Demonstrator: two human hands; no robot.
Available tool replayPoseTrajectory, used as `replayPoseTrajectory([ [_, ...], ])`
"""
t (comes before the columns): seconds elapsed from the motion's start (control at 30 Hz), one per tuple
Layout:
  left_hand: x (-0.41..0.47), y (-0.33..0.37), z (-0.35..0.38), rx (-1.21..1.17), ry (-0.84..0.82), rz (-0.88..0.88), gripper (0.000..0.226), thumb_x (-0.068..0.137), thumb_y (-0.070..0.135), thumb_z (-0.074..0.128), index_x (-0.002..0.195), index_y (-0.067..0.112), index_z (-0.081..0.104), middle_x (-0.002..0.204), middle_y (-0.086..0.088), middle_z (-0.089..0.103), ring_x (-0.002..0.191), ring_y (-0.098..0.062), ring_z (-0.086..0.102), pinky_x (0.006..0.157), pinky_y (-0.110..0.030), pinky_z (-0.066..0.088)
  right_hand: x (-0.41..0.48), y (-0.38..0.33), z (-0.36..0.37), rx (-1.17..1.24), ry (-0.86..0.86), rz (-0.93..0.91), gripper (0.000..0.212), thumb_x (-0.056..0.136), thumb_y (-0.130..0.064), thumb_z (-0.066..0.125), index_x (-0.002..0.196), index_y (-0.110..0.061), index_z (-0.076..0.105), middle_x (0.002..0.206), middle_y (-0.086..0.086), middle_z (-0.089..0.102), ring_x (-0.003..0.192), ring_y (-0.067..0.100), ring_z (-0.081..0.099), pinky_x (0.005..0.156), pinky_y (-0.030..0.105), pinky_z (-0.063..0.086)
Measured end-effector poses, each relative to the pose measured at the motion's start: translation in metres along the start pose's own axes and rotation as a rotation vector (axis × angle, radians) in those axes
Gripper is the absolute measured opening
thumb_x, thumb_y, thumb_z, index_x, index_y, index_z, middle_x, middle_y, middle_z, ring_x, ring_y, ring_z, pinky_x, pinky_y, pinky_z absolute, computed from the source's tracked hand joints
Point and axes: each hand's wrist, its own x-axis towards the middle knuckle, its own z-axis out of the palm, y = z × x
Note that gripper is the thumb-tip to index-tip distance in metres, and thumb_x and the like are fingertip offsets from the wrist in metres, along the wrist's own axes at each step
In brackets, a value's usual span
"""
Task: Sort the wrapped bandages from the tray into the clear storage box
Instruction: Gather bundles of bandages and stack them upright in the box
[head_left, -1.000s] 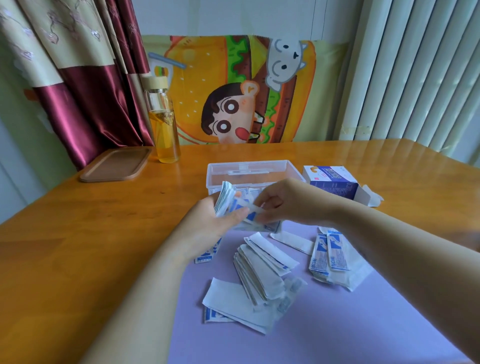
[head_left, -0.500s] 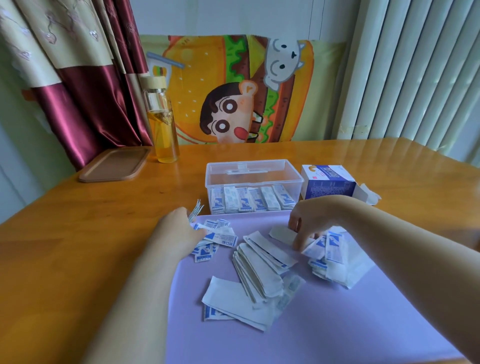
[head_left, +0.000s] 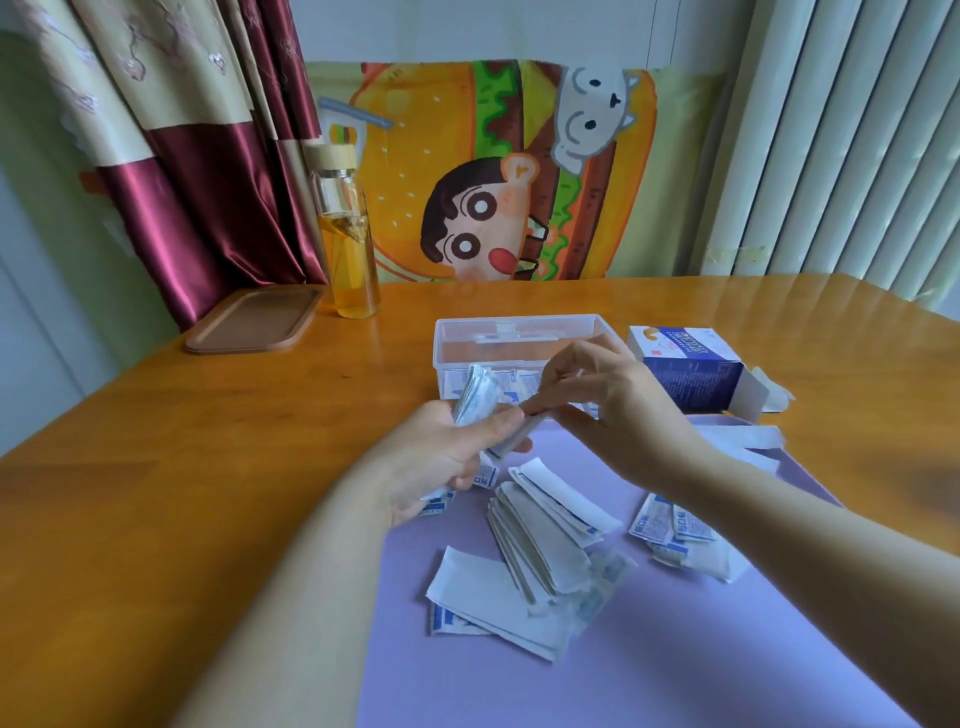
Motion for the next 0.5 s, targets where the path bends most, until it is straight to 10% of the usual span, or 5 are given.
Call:
replayPoseTrajectory([
  [0.17, -0.001, 0.000, -0.012, 0.122, 0.105, 0.014, 0.011, 0.085, 0.026, 0.066, 0.092, 0.017, 0.067, 0.052, 0.010, 0.055, 0.040, -0.004, 0.040, 0.045, -0.017, 0.032, -0.001, -0.002, 0.006, 0.006, 0.005, 0.030, 0.028, 0.077, 0.000, 0.069, 0.101, -0.014, 0.072, 0.097, -0.003, 0.063, 0.093, 0.021, 0.055, 0.081, 0.025, 0.046],
  [0.33, 0.003, -0.013, -0.033, 0.531, 0.325, -0.085, 0.015, 0.088, 0.028, 0.062, 0.092, 0.014, 0.065, 0.089, -0.016, 0.069, 0.076, -0.030, 0.065, 0.064, -0.035, 0.047, -0.006, 0.002, 0.003, 0.071, -0.028, 0.241, 0.026, 0.083, -0.006, 0.067, 0.106, -0.019, 0.069, 0.098, -0.010, 0.059, 0.089, 0.010, 0.054, 0.081, 0.026, 0.048],
  [0.5, 0.000, -0.006, -0.034, 0.648, 0.504, -0.062, 0.025, 0.093, 0.037, 0.050, 0.091, 0.012, 0.055, 0.068, -0.003, 0.051, 0.054, -0.016, 0.042, 0.051, -0.026, 0.032, -0.004, -0.006, -0.003, 0.145, -0.047, 0.365, 0.018, 0.085, -0.011, 0.065, 0.099, -0.022, 0.069, 0.096, -0.010, 0.064, 0.088, 0.008, 0.058, 0.080, 0.019, 0.047],
])
